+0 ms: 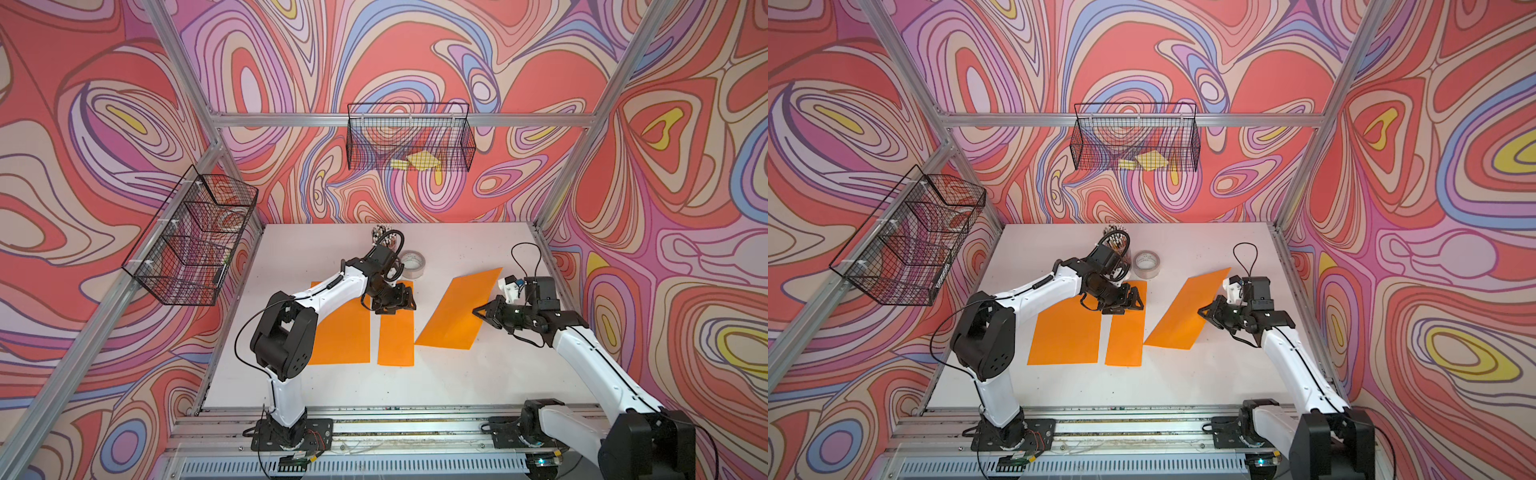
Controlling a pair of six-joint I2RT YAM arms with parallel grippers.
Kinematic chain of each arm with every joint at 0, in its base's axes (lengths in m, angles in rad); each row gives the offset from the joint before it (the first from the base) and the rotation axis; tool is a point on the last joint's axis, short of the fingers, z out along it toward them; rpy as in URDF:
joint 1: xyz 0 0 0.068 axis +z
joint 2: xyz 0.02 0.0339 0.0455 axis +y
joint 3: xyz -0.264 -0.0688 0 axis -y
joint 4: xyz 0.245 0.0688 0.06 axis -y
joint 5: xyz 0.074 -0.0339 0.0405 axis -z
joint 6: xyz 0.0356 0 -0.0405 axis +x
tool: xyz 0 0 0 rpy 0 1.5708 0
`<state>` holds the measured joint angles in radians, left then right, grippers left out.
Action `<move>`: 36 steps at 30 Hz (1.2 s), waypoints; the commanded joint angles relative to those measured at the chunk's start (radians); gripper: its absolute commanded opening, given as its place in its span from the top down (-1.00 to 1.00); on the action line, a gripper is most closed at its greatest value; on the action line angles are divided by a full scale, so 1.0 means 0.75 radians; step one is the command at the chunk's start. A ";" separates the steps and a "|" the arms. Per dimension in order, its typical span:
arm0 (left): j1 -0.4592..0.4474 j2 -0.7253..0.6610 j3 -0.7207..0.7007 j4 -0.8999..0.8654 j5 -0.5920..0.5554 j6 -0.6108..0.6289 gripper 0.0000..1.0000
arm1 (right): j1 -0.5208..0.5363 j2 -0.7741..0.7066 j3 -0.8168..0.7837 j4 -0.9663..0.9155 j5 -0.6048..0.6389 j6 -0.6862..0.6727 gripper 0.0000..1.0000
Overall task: Fold the rectangular paper in half along the long edge
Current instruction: Adjust the paper at the center of the board.
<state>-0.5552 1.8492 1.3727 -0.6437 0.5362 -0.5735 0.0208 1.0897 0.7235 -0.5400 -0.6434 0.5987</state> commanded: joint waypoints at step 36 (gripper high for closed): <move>-0.226 0.161 0.087 0.187 0.064 -0.206 0.43 | 0.007 0.132 -0.020 -0.326 0.371 -0.022 1.00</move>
<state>-0.7002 1.9354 1.4055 -0.5041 0.5896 -0.7086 0.0212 1.1858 0.7021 -0.7761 -0.3847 0.5995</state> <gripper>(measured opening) 0.328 0.047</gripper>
